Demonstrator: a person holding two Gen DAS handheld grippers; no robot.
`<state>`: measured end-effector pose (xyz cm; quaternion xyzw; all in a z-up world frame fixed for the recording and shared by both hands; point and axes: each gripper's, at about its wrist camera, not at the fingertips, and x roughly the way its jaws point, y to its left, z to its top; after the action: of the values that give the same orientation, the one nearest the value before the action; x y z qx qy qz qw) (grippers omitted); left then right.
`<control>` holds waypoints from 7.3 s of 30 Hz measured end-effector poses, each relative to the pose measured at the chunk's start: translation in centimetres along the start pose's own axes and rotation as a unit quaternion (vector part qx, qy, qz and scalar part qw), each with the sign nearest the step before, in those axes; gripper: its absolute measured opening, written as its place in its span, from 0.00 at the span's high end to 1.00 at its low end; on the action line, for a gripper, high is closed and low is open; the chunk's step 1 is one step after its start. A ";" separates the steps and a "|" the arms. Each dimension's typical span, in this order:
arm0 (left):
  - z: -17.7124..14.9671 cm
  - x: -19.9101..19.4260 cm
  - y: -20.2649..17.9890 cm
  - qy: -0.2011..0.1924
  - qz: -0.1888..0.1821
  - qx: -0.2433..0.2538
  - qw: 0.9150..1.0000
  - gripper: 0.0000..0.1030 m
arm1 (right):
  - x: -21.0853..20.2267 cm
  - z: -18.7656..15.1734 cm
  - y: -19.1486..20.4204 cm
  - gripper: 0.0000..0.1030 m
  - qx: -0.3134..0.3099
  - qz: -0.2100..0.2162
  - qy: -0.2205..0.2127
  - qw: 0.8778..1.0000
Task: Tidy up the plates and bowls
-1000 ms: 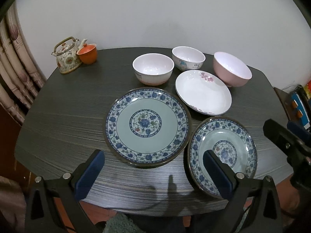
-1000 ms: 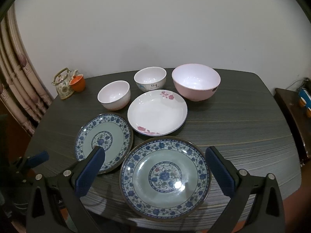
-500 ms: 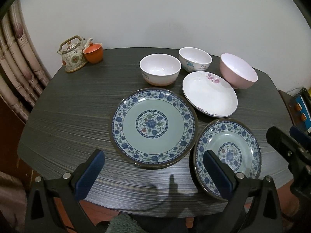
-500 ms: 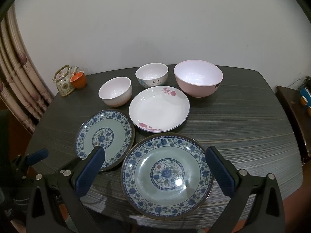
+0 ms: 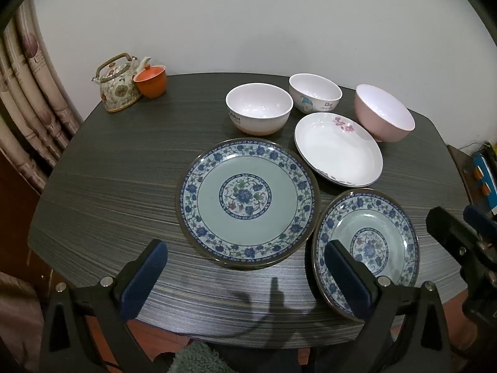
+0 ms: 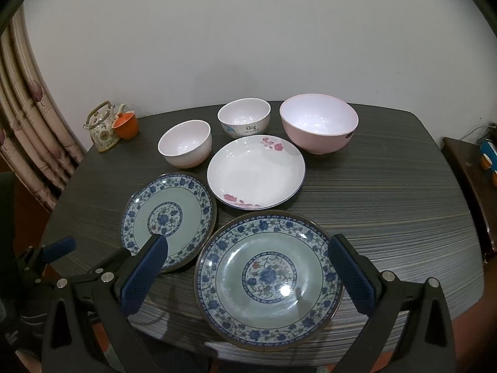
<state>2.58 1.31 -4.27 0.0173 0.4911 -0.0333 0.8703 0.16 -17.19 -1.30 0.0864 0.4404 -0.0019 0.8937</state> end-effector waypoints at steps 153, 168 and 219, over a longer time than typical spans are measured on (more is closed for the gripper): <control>1.6 12.9 23.0 0.135 -0.122 -0.193 0.964 0.81 | 18.5 -1.3 12.2 0.85 0.001 0.204 0.222 0.953; 1.7 12.7 23.6 0.122 -0.102 -0.204 0.966 0.77 | 18.8 -1.7 12.5 0.76 -0.010 0.193 0.229 0.954; 0.8 11.8 -0.9 0.191 -0.296 -0.138 0.926 0.36 | 9.4 -5.0 -16.5 0.45 0.131 0.156 0.204 0.957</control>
<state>9.26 -0.13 -13.97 -0.2426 0.6304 -0.2174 0.7046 0.62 -31.98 -14.18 0.2693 0.5904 0.0976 0.7545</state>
